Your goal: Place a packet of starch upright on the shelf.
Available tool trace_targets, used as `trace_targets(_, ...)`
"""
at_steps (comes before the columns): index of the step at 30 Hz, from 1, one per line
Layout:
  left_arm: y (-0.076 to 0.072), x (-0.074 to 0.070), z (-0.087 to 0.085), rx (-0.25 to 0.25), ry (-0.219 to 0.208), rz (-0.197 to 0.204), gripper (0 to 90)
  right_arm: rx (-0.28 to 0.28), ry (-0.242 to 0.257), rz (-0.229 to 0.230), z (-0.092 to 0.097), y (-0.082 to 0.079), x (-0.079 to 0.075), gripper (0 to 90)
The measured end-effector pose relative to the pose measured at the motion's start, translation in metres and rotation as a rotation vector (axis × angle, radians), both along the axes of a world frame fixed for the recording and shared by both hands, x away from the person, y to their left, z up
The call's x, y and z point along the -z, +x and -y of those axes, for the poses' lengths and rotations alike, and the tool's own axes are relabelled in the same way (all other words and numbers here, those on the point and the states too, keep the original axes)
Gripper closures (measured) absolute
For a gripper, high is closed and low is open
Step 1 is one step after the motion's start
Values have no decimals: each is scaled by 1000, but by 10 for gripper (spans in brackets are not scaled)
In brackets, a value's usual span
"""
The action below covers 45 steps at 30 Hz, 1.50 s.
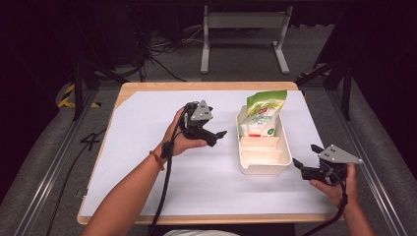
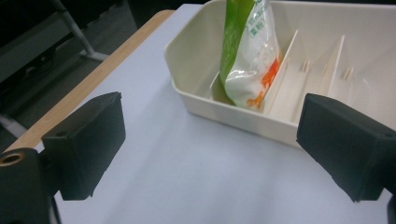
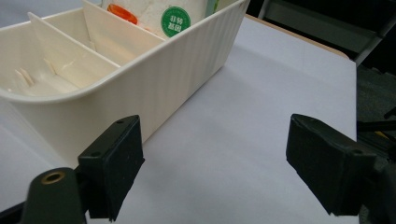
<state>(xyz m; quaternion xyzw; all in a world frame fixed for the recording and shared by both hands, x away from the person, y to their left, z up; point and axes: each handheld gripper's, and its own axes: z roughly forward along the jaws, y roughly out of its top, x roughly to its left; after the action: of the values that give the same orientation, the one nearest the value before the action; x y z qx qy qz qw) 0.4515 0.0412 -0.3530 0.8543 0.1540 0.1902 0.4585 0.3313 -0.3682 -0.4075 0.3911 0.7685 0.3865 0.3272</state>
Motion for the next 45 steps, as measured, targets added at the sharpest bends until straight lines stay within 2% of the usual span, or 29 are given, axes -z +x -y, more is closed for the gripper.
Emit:
trace_targets(9,-8,3,-23,-26,28,14,83,-1,-5,-5,-2,0,1,189)
trace_targets(12,-12,3,-31,-34,49,31,83,-2,-7,-5,-2,0,1,189)
trace_targets(15,-15,4,-40,-39,55,27,83,0,-7,-5,-3,0,1,189)
trace_targets(31,-36,17,-81,-71,143,50,78,-2,-14,-10,-5,0,1,188)
trace_targets(45,-51,40,-117,-126,127,11,79,-4,-18,-13,-5,1,2,188)
